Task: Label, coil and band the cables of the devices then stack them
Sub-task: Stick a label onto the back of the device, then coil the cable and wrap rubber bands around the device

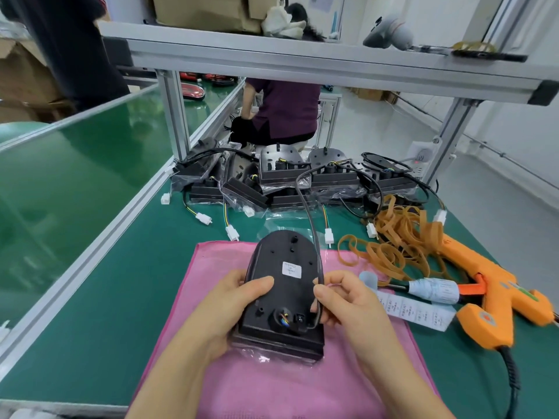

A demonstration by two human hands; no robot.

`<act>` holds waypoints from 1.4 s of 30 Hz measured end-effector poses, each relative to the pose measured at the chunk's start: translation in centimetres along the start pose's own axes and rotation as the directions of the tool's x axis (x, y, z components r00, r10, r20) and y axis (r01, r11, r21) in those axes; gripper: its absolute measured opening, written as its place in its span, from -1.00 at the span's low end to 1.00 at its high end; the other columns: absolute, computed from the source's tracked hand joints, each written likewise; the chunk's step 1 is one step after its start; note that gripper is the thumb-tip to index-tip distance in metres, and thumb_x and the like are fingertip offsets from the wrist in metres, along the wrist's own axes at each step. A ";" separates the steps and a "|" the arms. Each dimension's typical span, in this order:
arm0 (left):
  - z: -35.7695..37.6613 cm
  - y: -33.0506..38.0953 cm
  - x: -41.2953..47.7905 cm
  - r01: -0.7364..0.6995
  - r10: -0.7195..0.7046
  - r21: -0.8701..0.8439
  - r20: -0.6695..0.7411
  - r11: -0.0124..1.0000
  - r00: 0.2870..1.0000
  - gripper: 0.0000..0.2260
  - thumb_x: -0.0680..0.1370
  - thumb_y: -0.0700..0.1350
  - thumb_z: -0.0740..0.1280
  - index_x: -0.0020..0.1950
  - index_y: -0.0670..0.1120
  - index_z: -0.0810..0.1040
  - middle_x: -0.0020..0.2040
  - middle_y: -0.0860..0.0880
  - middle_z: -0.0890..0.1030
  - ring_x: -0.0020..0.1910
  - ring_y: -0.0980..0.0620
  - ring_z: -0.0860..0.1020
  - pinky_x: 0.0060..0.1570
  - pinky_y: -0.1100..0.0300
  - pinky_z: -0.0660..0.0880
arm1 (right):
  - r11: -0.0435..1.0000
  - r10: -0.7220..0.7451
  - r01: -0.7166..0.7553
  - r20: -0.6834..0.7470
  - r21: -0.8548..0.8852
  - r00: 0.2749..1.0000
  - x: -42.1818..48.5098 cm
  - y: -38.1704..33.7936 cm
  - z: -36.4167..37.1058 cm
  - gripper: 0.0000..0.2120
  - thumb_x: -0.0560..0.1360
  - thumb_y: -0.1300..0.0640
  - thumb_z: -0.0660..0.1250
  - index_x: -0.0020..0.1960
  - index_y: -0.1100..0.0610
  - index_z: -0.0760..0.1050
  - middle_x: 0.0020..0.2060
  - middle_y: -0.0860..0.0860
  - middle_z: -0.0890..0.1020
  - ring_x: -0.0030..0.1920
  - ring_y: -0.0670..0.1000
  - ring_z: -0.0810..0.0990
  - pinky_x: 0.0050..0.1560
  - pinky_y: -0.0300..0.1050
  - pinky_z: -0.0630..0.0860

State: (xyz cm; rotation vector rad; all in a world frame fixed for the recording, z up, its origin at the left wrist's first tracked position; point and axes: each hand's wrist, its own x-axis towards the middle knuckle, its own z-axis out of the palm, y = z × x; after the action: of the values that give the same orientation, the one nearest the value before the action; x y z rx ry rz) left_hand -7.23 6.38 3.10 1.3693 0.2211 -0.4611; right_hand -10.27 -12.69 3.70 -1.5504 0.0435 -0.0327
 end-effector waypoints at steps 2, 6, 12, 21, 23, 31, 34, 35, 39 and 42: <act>0.1 -0.1 -0.1 -0.057 0.058 -0.021 0.005 0.998 0.998 -0.56 0.38 -0.08 0.50 0.20 -0.12 0.46 0.03 -0.19 0.68 -0.12 -0.17 0.68 -0.14 -0.10 0.64 | 0.999 -0.041 0.041 0.002 0.009 0.999 0.1 -0.2 0.0 -0.94 0.48 0.31 0.35 -0.10 0.17 0.53 -0.42 0.01 0.62 -0.40 -0.13 0.53 -0.34 -0.36 0.44; 0.6 -0.1 -0.4 -0.145 0.146 -0.053 0.019 0.988 0.989 -0.51 0.31 -0.06 0.44 0.21 -0.10 0.47 0.04 -0.15 0.68 -0.06 -0.15 0.68 -0.12 -0.05 0.64 | 0.972 -0.176 0.163 -0.067 -0.168 0.982 0.4 -0.1 0.4 -0.83 0.42 0.28 0.44 -0.20 0.03 0.56 -0.31 -0.18 0.58 -0.26 -0.22 0.48 -0.14 -0.37 0.39; 1.1 -0.5 -0.7 -0.205 0.204 -0.070 -0.010 0.976 0.979 -0.49 0.31 -0.09 0.43 0.23 -0.13 0.46 0.14 -0.21 0.63 0.07 -0.19 0.64 0.09 -0.17 0.57 | 0.948 -0.242 0.200 -0.156 -0.247 0.958 0.5 0.2 0.9 -0.77 0.38 0.29 0.48 -0.21 -0.03 0.55 0.11 -0.08 0.45 0.25 -0.14 0.39 0.33 -0.09 0.32; 1.4 -1.1 -0.5 -0.185 0.190 -0.079 0.063 0.980 0.980 -0.44 0.26 -0.05 0.51 0.23 -0.09 0.48 0.12 -0.14 0.66 0.07 -0.13 0.66 0.03 -0.07 0.60 | 0.830 0.336 -0.366 0.146 0.420 0.930 0.8 0.4 -0.5 -0.45 0.34 0.10 0.43 0.29 0.27 0.48 0.12 0.26 0.63 0.12 0.26 0.62 0.11 0.14 0.57; 1.2 -0.7 -0.4 -0.161 0.164 -0.029 0.131 0.986 0.978 -0.43 0.27 -0.01 0.52 0.24 -0.08 0.47 0.07 -0.07 0.68 0.05 -0.07 0.66 -0.03 0.04 0.61 | 0.799 0.370 -0.409 0.176 0.441 0.912 0.9 0.5 -0.7 -0.59 0.37 0.08 0.38 0.14 0.29 0.60 0.10 0.28 0.63 0.11 0.26 0.62 0.09 0.11 0.57; 1.5 7.7 5.2 -0.470 0.691 0.842 0.174 0.265 0.702 -0.69 0.64 -0.18 0.20 0.38 -0.06 0.50 0.19 -0.10 0.52 0.11 -0.07 0.51 0.20 0.08 0.40 | 0.828 0.359 -0.378 0.127 0.414 0.925 0.4 0.4 -1.5 -0.69 0.26 0.15 0.49 -0.03 0.25 0.66 -0.02 0.29 0.67 -0.08 0.23 0.68 -0.13 0.04 0.61; 2.8 10.6 8.4 -0.494 0.655 0.861 0.443 -0.121 0.612 -0.55 0.63 -0.22 0.24 0.49 0.08 0.35 0.28 -0.12 0.39 0.20 -0.11 0.40 0.22 -0.01 0.39 | 0.832 0.346 -0.374 0.144 0.410 0.927 -0.1 0.1 -1.3 -0.72 0.26 0.14 0.43 -0.08 0.24 0.68 -0.05 0.30 0.67 -0.14 0.21 0.70 -0.23 -0.02 0.62; 3.1 11.2 9.4 -0.478 0.606 0.852 0.499 -0.213 0.619 -0.55 0.63 -0.19 0.24 0.49 0.12 0.34 0.34 -0.11 0.36 0.24 -0.10 0.37 0.26 -0.01 0.37 | 0.830 0.346 -0.372 0.139 0.415 0.928 -0.2 0.1 -1.3 -0.72 0.27 0.14 0.41 -0.07 0.25 0.68 -0.05 0.30 0.67 -0.14 0.21 0.70 -0.23 -0.01 0.63; 4.0 12.2 11.5 -0.466 0.421 0.775 0.626 -0.426 0.656 -0.65 0.61 -0.04 0.29 0.40 0.13 0.46 0.44 0.00 0.33 0.34 -0.07 0.31 0.31 -0.03 0.34 | 0.833 0.361 -0.378 0.121 0.405 0.925 -0.5 -0.1 -1.7 -0.69 0.37 0.17 0.35 0.07 0.24 0.65 0.04 0.31 0.64 0.07 0.29 0.63 0.12 0.15 0.56; 4.7 12.4 11.8 -0.506 0.428 0.751 0.659 -0.424 0.619 -0.81 0.61 -0.08 0.27 0.20 0.00 0.56 0.29 0.04 0.48 0.25 -0.04 0.43 0.18 -0.03 0.44 | 0.839 0.388 -0.384 0.071 0.385 0.919 -0.6 -0.1 -1.8 -0.61 0.29 0.16 0.40 0.08 0.28 0.63 0.04 0.33 0.64 0.10 0.33 0.61 0.27 0.26 0.44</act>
State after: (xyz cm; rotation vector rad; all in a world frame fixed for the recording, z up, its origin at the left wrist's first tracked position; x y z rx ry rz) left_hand 8.24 1.24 10.14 2.7908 -1.1955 0.3723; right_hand -10.96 -14.49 3.79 -1.1139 0.3407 0.2595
